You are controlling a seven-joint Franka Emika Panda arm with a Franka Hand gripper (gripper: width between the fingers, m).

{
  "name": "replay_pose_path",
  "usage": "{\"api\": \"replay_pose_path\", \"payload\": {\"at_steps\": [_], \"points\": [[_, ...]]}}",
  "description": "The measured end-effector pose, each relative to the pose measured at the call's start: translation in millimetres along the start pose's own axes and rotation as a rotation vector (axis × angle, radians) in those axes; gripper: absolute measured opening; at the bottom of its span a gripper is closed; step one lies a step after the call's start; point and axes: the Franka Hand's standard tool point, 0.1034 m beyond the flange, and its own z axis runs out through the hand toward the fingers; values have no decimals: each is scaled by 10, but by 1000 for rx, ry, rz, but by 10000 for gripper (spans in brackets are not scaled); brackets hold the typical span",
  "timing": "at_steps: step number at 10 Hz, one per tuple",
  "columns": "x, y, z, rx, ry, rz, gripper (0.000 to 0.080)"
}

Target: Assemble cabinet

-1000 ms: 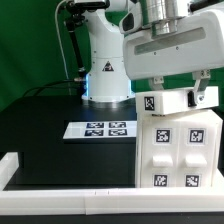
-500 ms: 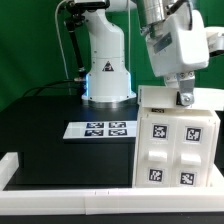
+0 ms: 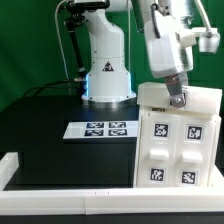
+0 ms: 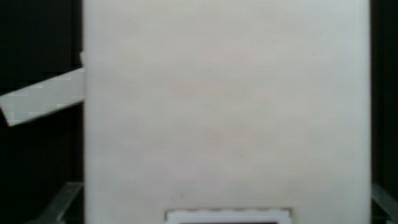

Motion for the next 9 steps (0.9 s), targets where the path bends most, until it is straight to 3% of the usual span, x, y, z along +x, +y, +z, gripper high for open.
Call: {"api": "replay_pose_path", "payload": {"at_steps": [1, 2, 3, 4, 5, 8, 9], "points": [[-6, 2, 0, 0, -2, -1, 546], [-8, 2, -1, 0, -3, -15, 653], [-11, 5, -39, 5, -10, -37, 653], [-21, 10, -104, 10, -25, -37, 757], [-35, 5, -159, 16, -38, -35, 790], [-40, 14, -151, 14, -42, -68, 798], [-36, 32, -148, -12, -40, -157, 797]]}}
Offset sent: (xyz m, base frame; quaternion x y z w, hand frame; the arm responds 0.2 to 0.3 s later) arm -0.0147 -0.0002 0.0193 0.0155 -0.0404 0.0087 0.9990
